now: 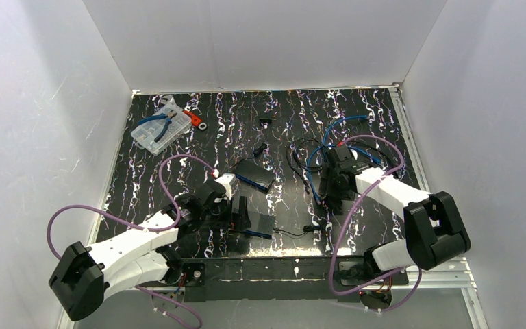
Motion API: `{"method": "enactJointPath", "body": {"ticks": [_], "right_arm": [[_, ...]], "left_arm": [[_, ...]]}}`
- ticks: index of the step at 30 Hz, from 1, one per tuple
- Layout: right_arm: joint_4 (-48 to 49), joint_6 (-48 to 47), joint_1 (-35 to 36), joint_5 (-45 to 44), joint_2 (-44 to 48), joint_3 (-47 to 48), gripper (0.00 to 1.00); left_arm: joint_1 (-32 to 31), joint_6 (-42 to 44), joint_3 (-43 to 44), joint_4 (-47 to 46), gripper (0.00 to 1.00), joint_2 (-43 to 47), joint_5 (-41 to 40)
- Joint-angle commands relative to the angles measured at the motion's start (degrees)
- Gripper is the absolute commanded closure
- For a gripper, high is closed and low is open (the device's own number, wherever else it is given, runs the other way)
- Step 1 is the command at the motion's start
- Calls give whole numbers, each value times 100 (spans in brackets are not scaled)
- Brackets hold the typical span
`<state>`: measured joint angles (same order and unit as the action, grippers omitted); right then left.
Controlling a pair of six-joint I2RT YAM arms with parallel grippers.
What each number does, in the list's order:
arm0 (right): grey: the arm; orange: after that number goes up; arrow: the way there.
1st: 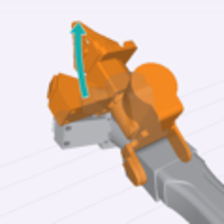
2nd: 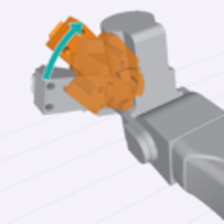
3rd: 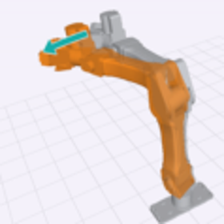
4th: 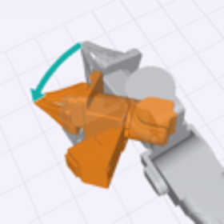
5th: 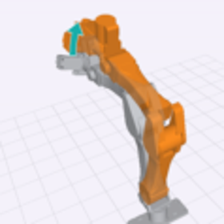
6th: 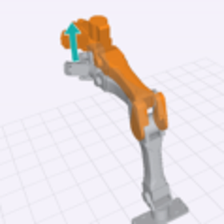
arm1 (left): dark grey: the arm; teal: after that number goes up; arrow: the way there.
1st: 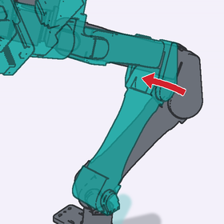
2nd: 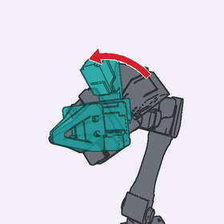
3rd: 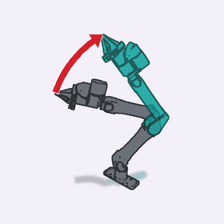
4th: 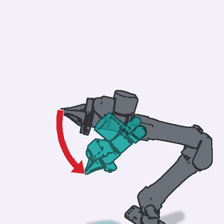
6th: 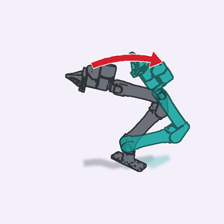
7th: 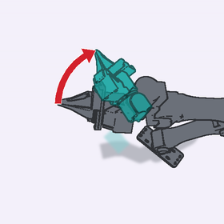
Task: Insert the plug into the switch port
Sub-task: Pick up the power from the center of the board.
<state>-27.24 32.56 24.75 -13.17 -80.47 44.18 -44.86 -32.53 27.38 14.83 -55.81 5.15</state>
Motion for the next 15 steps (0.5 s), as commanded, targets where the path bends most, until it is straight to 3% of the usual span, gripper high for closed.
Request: {"method": "enactJointPath", "body": {"ticks": [1,15], "right_arm": [[-45,268,-14,243,273,-193,28],[41,516,-14,464,1116,-763,28]], "left_arm": [[-14,89,93,13,2,172,46],[-17,72,53,5,2,282,91]]}}
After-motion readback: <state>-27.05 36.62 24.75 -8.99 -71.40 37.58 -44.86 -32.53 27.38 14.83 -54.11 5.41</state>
